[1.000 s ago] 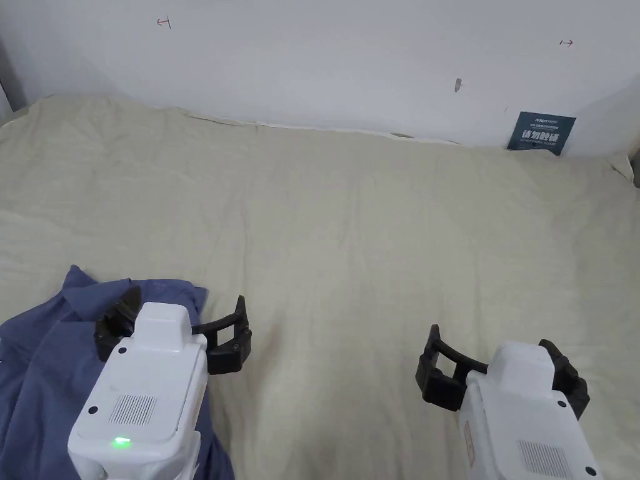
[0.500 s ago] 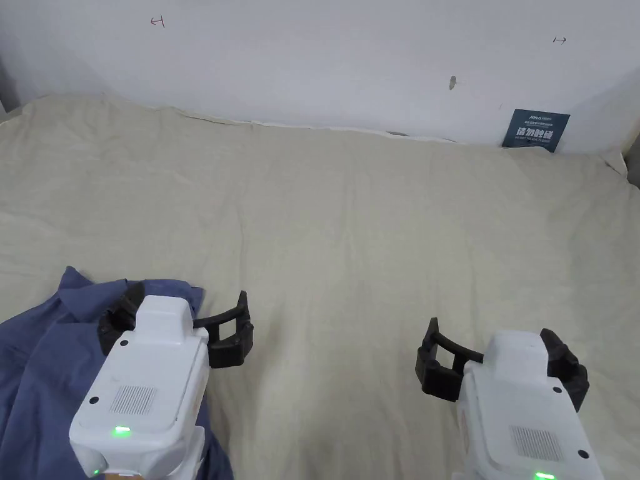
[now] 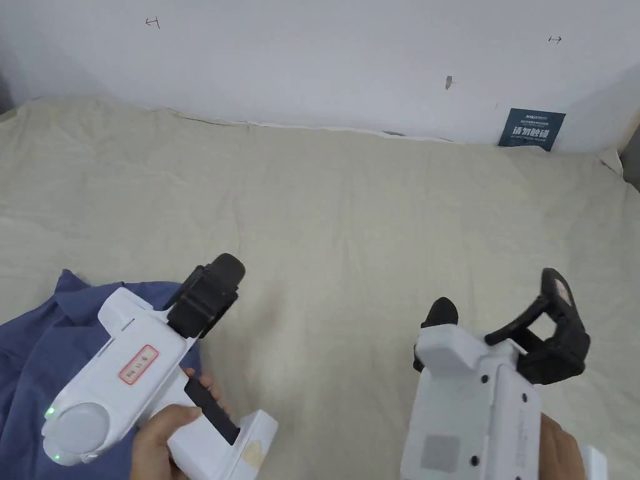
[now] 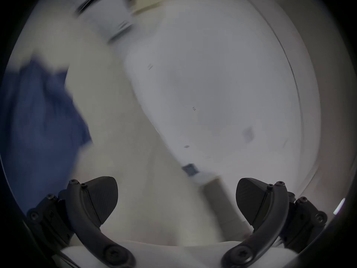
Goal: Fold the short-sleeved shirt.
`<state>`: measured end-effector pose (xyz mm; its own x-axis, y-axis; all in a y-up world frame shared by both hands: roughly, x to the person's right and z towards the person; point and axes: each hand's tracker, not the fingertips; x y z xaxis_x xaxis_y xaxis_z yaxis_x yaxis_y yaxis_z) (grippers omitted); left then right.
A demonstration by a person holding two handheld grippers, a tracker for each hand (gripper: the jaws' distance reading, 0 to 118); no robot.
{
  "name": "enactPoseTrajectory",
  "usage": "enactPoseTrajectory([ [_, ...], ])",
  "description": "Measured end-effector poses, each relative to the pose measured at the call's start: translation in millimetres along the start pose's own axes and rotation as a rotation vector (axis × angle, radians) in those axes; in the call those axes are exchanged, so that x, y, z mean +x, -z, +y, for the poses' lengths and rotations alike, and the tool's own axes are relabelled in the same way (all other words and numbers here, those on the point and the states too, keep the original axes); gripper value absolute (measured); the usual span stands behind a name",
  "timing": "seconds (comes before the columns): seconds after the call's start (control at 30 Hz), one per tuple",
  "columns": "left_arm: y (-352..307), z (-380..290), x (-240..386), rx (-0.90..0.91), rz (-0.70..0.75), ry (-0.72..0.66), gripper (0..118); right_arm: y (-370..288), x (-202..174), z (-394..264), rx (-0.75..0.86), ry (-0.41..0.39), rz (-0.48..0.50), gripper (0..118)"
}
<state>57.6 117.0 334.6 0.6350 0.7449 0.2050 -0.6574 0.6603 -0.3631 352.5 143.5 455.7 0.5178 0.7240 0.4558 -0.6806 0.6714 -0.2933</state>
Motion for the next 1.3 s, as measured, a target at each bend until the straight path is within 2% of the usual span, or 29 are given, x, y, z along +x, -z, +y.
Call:
enactPoseTrajectory([
  [0.07, -3.5, -3.3, 20.6, 0.054, 0.107, 0.388, 118, 8.1, 21.5, -3.8, -0.11, 0.275, 0.113, 118],
  [0.13, -4.3, -17.3, 38.9, 0.097, 0.168, 0.682, 118, 12.9, 33.7, -13.7, -0.161, 0.487, 0.2, 118],
  [0.2, -3.8, -28.5, 44.2, 0.135, 0.213, 0.894, 118, 18.0, 41.0, -23.3, -0.204, 0.648, 0.267, 118],
  [0.27, -1.4, -38.1, 43.7, 0.14, 0.246, 1.02, 118, 21.1, 44.3, -32.0, -0.245, 0.736, 0.324, 118],
  [0.33, -1.5, -43.9, 43.2, 0.144, 0.25, 1.054, 118, 22.3, 42.0, -33.5, -0.249, 0.736, 0.321, 118],
  [0.53, 1.2, -36.9, 37.9, 0.133, 0.237, 0.964, 118, 21.3, 39.2, -29.9, -0.23, 0.69, 0.314, 118],
  [1.3, -3.6, -30.5, 40.4, 0.143, 0.249, 0.953, 118, 17.9, 46.0, -27.4, -0.227, 0.706, 0.314, 118],
])
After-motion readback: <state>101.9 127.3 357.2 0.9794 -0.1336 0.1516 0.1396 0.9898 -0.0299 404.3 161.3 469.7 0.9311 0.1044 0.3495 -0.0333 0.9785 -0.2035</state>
